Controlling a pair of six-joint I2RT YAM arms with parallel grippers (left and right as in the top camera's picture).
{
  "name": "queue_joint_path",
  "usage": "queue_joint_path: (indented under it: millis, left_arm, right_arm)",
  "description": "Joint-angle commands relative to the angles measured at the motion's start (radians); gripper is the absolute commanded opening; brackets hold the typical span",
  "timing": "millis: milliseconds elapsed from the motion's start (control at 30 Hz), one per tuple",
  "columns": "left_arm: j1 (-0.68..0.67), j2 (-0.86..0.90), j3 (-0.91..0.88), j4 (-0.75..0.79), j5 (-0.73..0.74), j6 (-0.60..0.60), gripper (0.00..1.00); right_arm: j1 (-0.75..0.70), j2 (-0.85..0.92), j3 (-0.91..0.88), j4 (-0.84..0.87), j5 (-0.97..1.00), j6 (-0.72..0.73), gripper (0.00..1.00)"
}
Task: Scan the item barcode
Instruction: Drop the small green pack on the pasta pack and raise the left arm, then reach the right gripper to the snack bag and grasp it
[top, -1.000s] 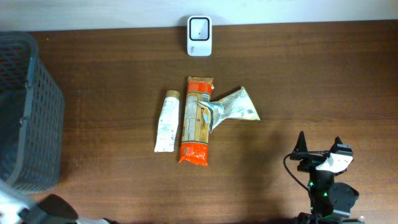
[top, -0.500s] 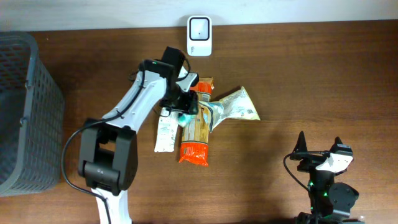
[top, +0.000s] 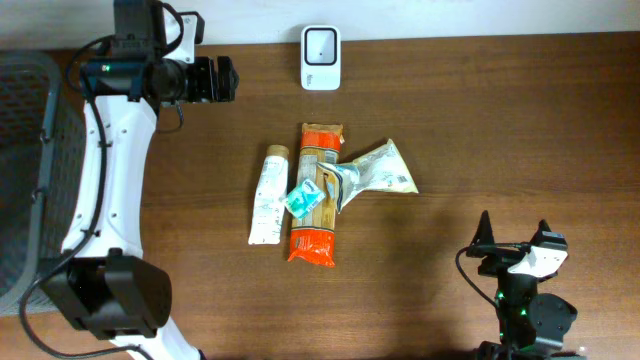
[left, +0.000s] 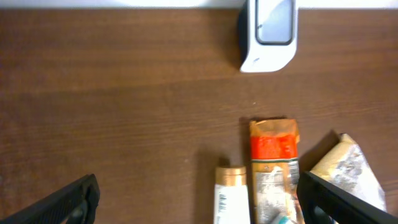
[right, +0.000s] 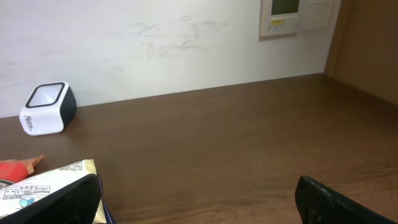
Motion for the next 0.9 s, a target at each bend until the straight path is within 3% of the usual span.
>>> queue_joint_path:
  millis: [0,100,200,300,367,433,500,600,667,700,733,867]
  left_arm:
    - [0.002,0.02,-0.012,0.001,-0.071,0.002,0.99]
    - [0.002,0.02,-0.012,0.001,-0.071,0.002,0.99]
    - [0.002,0.02,-0.012,0.001,-0.071,0.002,0.99]
    - [0.002,0.02,-0.012,0.001,-0.071,0.002,0.99]
    - [0.002,0.02,-0.012,0.001,-0.071,0.002,0.99]
    - [0.002,0.02,-0.012,0.001,-0.071,0.002,0.99]
    - [0.002,0.02,-0.012,0.001,-0.071,0.002,0.99]
    - [0.002,0.02,-0.012,0.001,-0.071,0.002,0.99]
    - [0.002,0.02,-0.012,0.001,-0.071,0.002,0.99]
    - [0.002,0.02,-0.012,0.001,-0.071,0.002,0.99]
    - [0.002,0.02,-0.012,0.001,-0.071,0.002,0.99]
    - [0.002,0.02,-0.012,0.001,-0.071,0.002,0.99]
  right_arm:
    - [-0.004,-0.007,-0.005,0.037,-0.193,0.008,0.99]
    - [-0.005,0.038,0.035,0.041,-0.48,0.151,0.99]
    - [-0.004,0.237,0.224,0.006,-0.624,0.189,0.99]
    - [-0.003,0.605,0.604,-0.3,-0.654,0.182,0.99]
    - [0.012,0.816,0.804,-0.497,-0.653,0.082,0.99]
    - [0.121,1.103,1.029,-0.665,-0.653,0.026,0.99]
    - [0.266,1.312,1.165,-0.671,-0.615,0.076,0.99]
    - [0.441,1.532,1.295,-0.63,-0.421,0.285,0.99]
    - [0.526,1.659,1.299,-0.379,-0.524,0.426,0.99]
    - [0.564,1.747,1.299,-0.198,-0.573,0.457,0.93]
    - [0.603,1.807,1.299,-0.126,-0.512,0.531,0.89]
    - [0.764,1.91,1.299,-0.138,-0.254,0.612,0.8]
